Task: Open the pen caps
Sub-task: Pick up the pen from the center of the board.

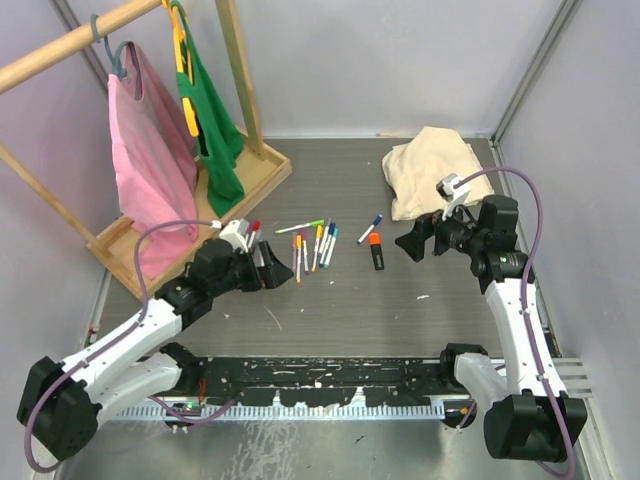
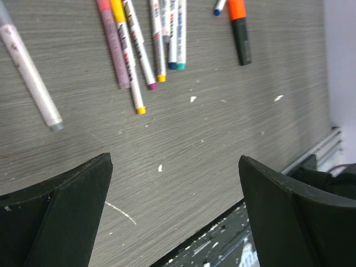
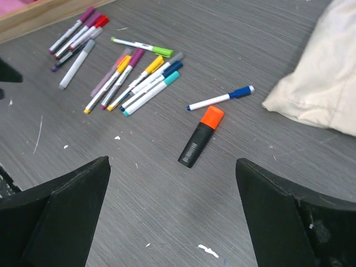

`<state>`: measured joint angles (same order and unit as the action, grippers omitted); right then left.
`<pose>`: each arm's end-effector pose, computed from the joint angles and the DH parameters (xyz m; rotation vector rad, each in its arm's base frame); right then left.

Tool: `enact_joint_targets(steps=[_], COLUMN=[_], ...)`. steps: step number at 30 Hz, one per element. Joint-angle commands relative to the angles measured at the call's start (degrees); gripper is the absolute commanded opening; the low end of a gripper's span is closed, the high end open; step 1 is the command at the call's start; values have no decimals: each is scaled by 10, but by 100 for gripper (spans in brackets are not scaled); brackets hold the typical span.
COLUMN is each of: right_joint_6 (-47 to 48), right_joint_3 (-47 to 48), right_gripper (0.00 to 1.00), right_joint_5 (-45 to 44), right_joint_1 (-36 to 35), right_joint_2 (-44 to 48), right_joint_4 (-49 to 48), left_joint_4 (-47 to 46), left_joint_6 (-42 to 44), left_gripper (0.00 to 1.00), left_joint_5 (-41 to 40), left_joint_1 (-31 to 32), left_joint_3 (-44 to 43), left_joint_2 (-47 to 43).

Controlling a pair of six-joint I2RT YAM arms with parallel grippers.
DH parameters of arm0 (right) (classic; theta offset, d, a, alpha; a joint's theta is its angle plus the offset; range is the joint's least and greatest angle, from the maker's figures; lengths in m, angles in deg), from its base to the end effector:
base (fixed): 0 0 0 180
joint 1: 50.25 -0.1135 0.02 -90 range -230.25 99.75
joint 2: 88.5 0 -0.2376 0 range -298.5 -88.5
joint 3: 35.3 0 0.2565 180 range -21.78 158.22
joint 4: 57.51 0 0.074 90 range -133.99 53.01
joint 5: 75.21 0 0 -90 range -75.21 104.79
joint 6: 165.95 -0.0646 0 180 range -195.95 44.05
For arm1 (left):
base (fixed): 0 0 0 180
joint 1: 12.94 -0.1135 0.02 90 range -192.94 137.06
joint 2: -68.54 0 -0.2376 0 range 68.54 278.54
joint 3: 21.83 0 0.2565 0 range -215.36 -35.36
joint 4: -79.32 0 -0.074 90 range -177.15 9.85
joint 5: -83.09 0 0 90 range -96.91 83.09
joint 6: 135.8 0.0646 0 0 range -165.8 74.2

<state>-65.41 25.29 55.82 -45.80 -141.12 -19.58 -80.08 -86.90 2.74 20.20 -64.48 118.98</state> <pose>0.2387 0.0240 0.2766 -0.5267 1.9324 0.5787 0.1983 -0.1424 0.1964 -0.0423 2.2053 -0.9409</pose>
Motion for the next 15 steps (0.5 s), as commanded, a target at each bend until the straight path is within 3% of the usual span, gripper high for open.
enact_joint_targets(steps=[1, 8, 12, 15], right_joint_6=[54, 101, 103, 104], right_joint_3=[10, 33, 28, 29], right_gripper=[100, 100, 100, 100], right_joint_5=[79, 72, 53, 43], right_joint_1=[-3, -3, -3, -3], right_joint_2=[6, -13, -16, -14], right_joint_4=[-11, 29, 25, 24], left_joint_4=[14, 116, 137, 155], left_joint_6=[23, 68, 90, 122], left_gripper=[97, 88, 79, 65], left_joint_5=[-91, -249, -263, -284], left_joint_1=[37, 79, 78, 78], left_joint_3=[-45, -141, -210, -258], left_joint_2=[31, 157, 249, 305])
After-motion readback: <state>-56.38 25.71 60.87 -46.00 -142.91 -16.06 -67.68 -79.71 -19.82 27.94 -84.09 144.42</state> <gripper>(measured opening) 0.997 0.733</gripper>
